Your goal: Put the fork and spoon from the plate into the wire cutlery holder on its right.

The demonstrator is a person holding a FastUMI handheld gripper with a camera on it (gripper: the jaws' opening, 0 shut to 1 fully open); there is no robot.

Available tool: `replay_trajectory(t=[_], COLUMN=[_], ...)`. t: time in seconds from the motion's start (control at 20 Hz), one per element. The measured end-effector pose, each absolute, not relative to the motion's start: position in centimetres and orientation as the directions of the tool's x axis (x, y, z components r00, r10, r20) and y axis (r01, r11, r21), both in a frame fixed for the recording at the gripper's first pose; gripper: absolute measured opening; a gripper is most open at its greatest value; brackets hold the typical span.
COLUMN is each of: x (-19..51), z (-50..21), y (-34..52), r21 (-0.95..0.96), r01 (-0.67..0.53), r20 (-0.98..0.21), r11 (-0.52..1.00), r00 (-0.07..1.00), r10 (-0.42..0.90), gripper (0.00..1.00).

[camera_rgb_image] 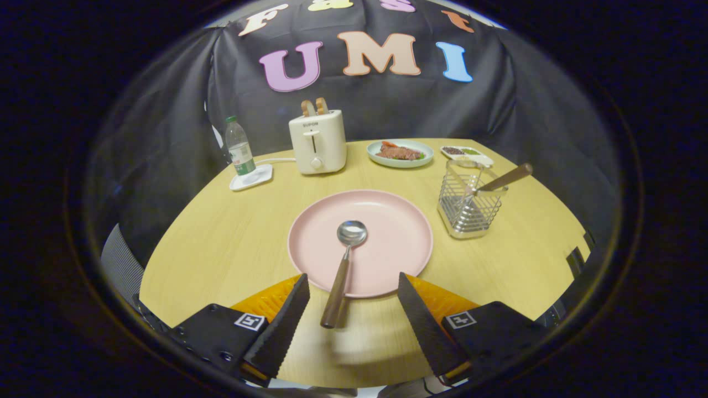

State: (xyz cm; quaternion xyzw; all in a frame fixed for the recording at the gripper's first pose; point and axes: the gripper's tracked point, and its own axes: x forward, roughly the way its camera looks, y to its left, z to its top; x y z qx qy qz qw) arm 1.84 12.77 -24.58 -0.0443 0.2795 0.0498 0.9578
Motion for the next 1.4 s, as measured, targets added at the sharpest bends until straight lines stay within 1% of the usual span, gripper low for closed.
replay_trajectory(t=[0.2, 0.5, 0.65, 0.85, 0.9, 1.0, 1.2, 1.4], x=[1.3, 1.2, 1.5, 1.4, 1.2, 1.3, 1.5, 2.4], z=[-26.6, -26.9, -26.8, -26.6, -26.7, -26.5, -25.5, -23.5], y=[13.7, 13.8, 13.0, 12.8, 12.7, 12.9, 13.0, 12.6], r21=[-0.019, 0.003, -0.024, -0.059, -0.062, -0.051, -0.023, -0.065], r01=[-0.133, -0.120, -0.100, -0.094, -0.090, -0.095, -0.100, -0.146], r20=[-0.591, -0.608, -0.616, -0.614, -0.614, -0.617, -0.611, -0.572], r11=[0.991, 0.993, 0.995, 0.994, 0.994, 0.994, 0.995, 0.987], r00=[0.801, 0.788, 0.785, 0.788, 0.788, 0.786, 0.789, 0.816], r10=[0.096, 0.097, 0.064, 0.038, 0.032, 0.043, 0.065, 0.083], gripper=[0.99, 0.47, 0.21, 0.08, 0.08, 0.04, 0.03, 0.04])
